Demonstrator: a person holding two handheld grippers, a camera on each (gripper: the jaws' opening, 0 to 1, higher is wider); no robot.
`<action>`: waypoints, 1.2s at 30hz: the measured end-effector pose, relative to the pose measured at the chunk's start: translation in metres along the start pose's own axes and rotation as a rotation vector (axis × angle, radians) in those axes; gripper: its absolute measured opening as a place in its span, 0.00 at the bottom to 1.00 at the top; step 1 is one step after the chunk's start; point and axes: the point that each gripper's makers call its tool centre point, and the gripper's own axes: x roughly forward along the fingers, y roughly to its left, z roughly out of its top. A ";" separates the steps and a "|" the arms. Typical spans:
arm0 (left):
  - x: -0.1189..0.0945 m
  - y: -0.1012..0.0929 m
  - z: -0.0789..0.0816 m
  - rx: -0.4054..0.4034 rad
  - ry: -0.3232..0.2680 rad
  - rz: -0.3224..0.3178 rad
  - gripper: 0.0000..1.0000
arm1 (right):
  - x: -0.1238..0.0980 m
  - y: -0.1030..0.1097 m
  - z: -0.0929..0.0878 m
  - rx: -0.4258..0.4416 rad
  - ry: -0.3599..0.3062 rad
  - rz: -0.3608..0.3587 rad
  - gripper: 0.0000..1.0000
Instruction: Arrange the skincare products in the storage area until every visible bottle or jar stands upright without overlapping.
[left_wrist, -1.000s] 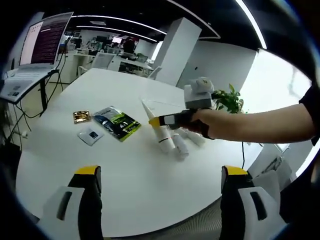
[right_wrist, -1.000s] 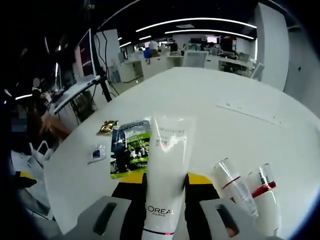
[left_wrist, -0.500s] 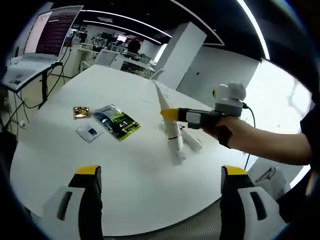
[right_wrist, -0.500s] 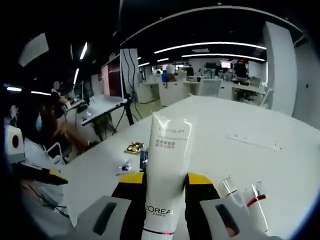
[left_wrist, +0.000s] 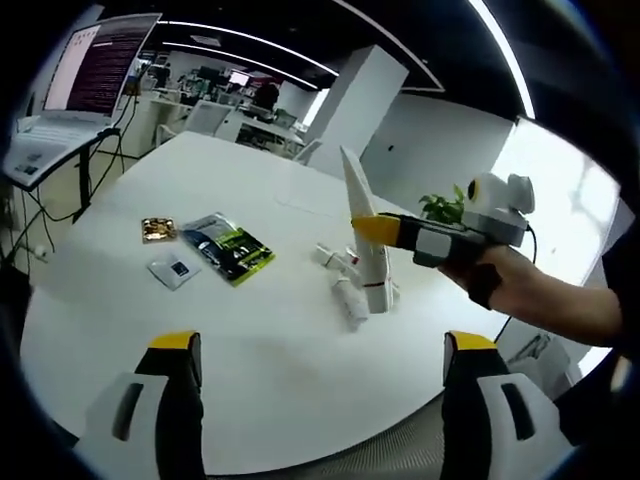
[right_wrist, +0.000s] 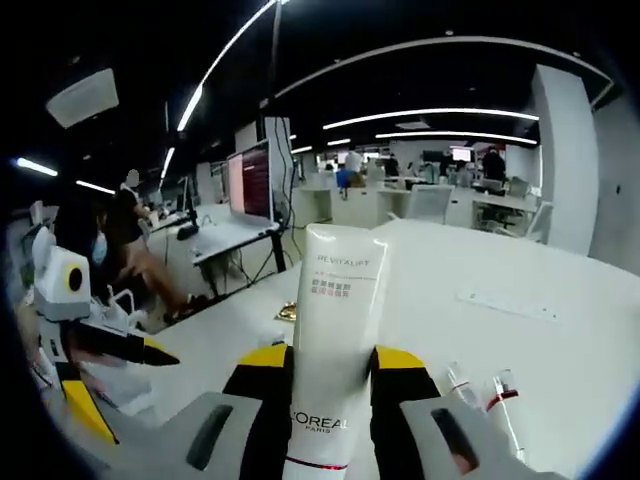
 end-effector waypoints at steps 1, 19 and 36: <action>0.000 -0.002 0.001 0.000 -0.002 -0.003 0.95 | -0.001 0.001 0.000 -0.008 -0.002 0.004 0.20; -0.004 -0.054 0.055 -0.010 -0.123 -0.092 0.91 | -0.058 0.035 0.002 -0.076 -0.050 0.074 0.20; 0.002 -0.091 0.078 0.064 -0.166 -0.179 0.40 | -0.088 0.078 0.002 -0.161 -0.087 0.195 0.20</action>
